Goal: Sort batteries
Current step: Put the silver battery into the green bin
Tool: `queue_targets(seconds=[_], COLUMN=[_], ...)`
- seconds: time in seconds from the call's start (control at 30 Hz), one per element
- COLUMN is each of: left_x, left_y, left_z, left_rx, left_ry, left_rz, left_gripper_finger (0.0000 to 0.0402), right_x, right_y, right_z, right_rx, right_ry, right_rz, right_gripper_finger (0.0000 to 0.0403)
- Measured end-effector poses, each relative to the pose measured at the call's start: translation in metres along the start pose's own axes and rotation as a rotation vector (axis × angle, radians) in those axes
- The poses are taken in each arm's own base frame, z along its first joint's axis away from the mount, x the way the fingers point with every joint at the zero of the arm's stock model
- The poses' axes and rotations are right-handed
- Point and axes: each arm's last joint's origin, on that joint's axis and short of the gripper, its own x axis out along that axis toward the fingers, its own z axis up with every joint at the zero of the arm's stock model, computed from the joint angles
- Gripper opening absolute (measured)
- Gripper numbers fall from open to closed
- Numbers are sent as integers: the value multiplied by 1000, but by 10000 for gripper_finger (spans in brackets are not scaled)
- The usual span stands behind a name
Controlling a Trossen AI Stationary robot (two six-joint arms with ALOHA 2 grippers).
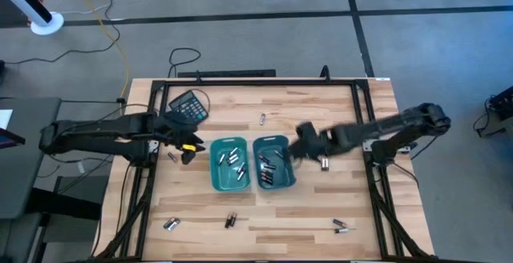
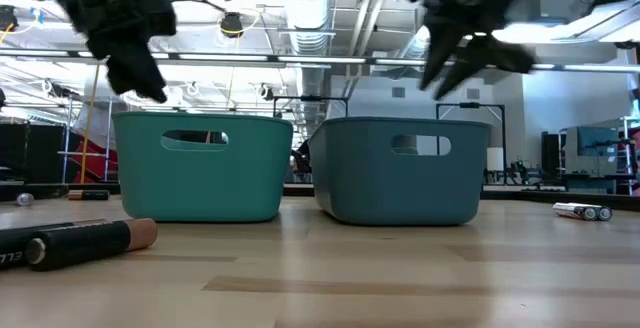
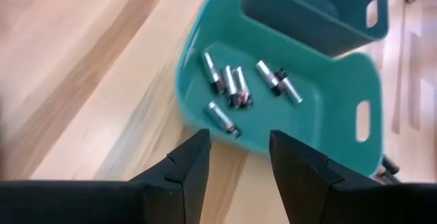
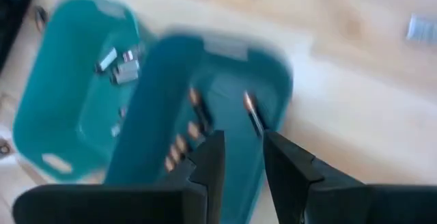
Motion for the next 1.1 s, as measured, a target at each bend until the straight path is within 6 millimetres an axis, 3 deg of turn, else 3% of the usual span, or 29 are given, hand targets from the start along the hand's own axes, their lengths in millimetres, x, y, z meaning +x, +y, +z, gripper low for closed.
queue_targets(seconds=[0.1,0.23,0.37,0.5,0.67,0.87,1.1], left_x=[0,0,-6,-11,-13,-14,-16], left_y=[6,12,14,14,18,25,32], left_z=[-15,-26,-26,-23,-23,-21,-19], left_rx=[-18,-103,-180,-227,-324,-417,-482], left_ry=[12,-15,-99,-175,-210,-242,-268], left_rz=[14,59,108,114,169,215,251], left_gripper_finger=[146,146,146,146,146,146,146], right_x=[-1,1,6,23,52,83,103], right_y=[-4,-31,-67,-93,-111,-119,-119], right_z=[41,86,118,138,148,145,136], right_rx=[-57,-111,-143,-198,-374,-597,-809], right_ry=[1,66,145,239,320,447,545], right_rz=[4,-55,-109,-115,-131,-126,-90], right_gripper_finger=[118,118,118,118,118,121,173])
